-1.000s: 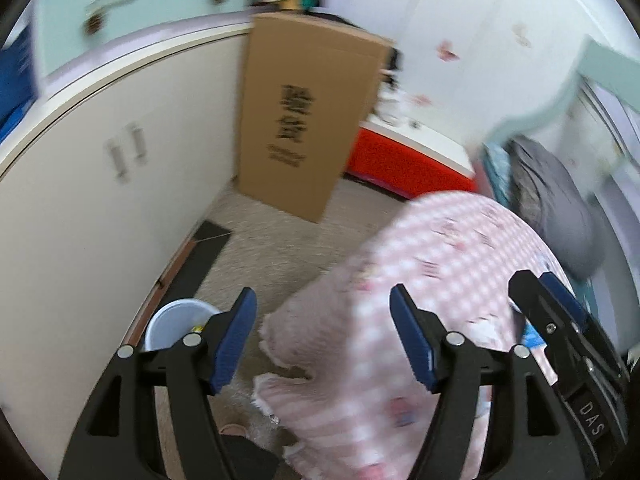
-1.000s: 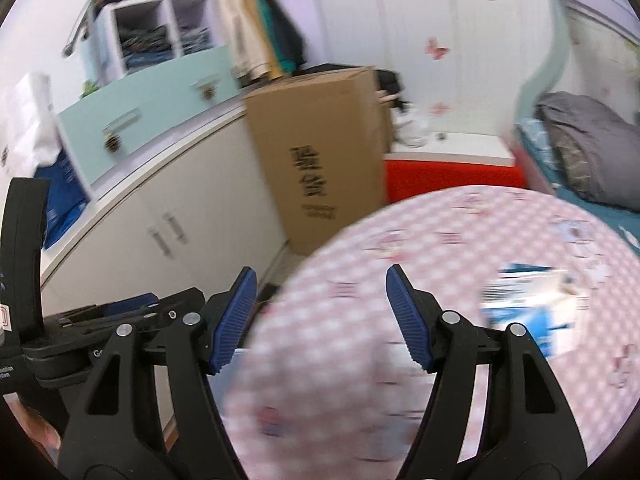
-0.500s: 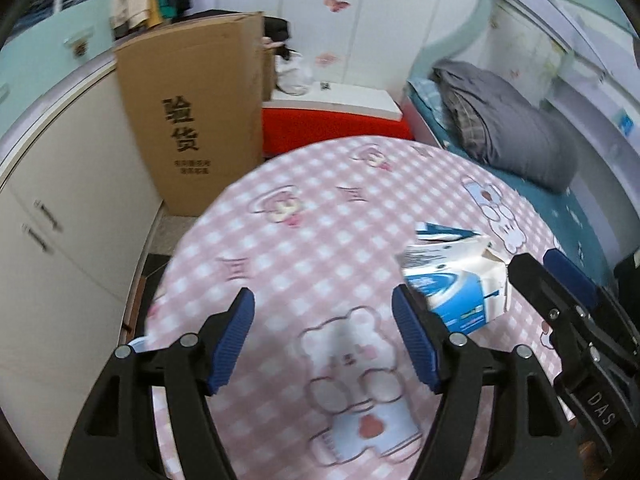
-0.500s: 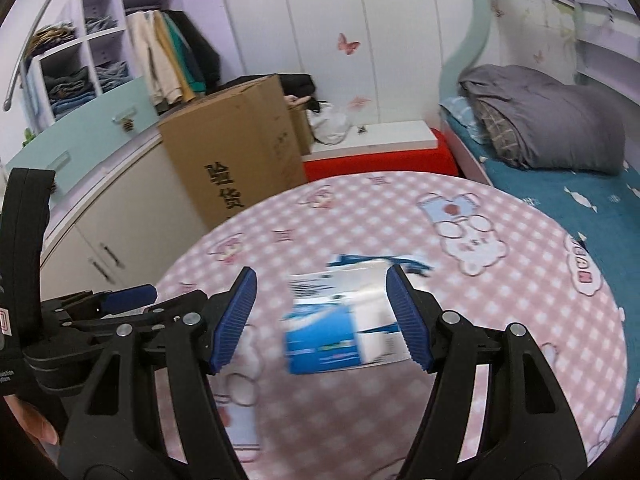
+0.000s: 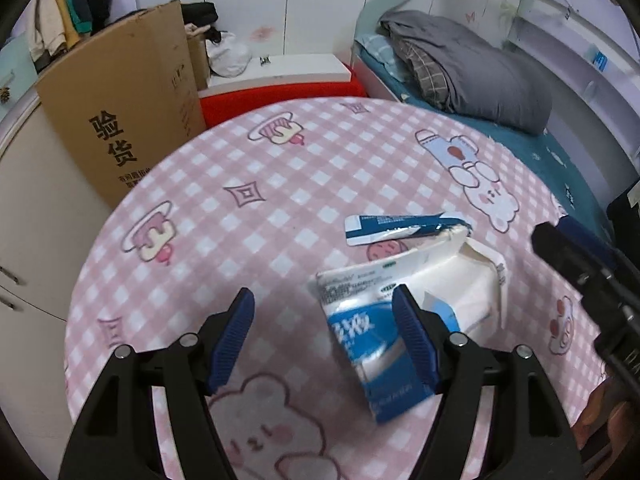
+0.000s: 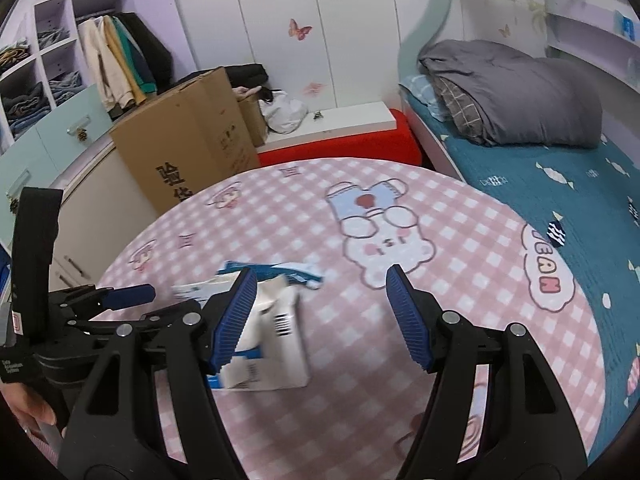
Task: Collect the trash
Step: 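Grasp the torn white-and-blue medicine carton with the left tool while the right tool grasps the blue strip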
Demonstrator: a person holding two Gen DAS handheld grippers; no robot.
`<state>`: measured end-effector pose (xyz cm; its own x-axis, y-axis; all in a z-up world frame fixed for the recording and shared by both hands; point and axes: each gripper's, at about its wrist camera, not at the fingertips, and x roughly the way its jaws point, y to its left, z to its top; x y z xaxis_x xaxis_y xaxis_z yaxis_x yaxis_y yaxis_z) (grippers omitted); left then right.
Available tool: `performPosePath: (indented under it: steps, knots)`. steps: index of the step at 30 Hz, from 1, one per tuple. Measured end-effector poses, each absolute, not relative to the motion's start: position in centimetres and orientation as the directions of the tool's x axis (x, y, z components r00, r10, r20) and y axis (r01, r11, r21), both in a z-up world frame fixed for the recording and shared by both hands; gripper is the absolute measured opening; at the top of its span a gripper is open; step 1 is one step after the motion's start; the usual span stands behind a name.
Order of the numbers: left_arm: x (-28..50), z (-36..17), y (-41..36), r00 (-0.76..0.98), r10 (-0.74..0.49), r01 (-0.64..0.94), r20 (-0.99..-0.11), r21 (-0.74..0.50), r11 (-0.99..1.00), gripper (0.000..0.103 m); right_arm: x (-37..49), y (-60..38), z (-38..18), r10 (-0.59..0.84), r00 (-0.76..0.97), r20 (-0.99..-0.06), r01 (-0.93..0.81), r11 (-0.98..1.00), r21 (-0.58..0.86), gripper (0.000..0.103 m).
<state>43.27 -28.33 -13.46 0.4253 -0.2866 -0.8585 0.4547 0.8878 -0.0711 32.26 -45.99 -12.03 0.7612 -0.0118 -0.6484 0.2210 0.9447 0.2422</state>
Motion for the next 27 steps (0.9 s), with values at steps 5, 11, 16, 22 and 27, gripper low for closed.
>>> performPosePath:
  steps: [5, 11, 16, 22, 27]
  knots:
    - [44.5, -14.3, -29.1, 0.404, -0.323, 0.469, -0.856, -0.109, 0.876, 0.07, 33.0, -46.8, -13.0, 0.002, 0.751, -0.66, 0.219, 0.943, 0.252, 0.067]
    - [44.2, -14.4, -29.9, 0.386, -0.411, 0.558, -0.826, -0.146, 0.817, 0.053, 33.8, -47.1, -14.0, 0.032, 0.738, -0.674, 0.207, 0.94, 0.271, 0.067]
    - [43.5, -14.5, -30.2, 0.372, -0.452, 0.601, -0.811, -0.16, 0.783, 0.027, 34.0, -47.1, -14.4, 0.045, 0.727, -0.685, 0.205, 0.938, 0.28, 0.067]
    - [42.3, -14.6, -30.1, 0.374, -0.459, 0.613, -0.806, -0.157, 0.775, 0.014, 33.4, -47.0, -14.5, 0.05, 0.724, -0.688, 0.208, 0.935, 0.286, 0.067]
    - [40.8, -14.5, -29.3, 0.363, -0.488, 0.629, -0.794, -0.178, 0.757, 0.011, 32.4, -46.8, -14.4, 0.052, 0.726, -0.686, 0.207, 0.934, 0.29, 0.067]
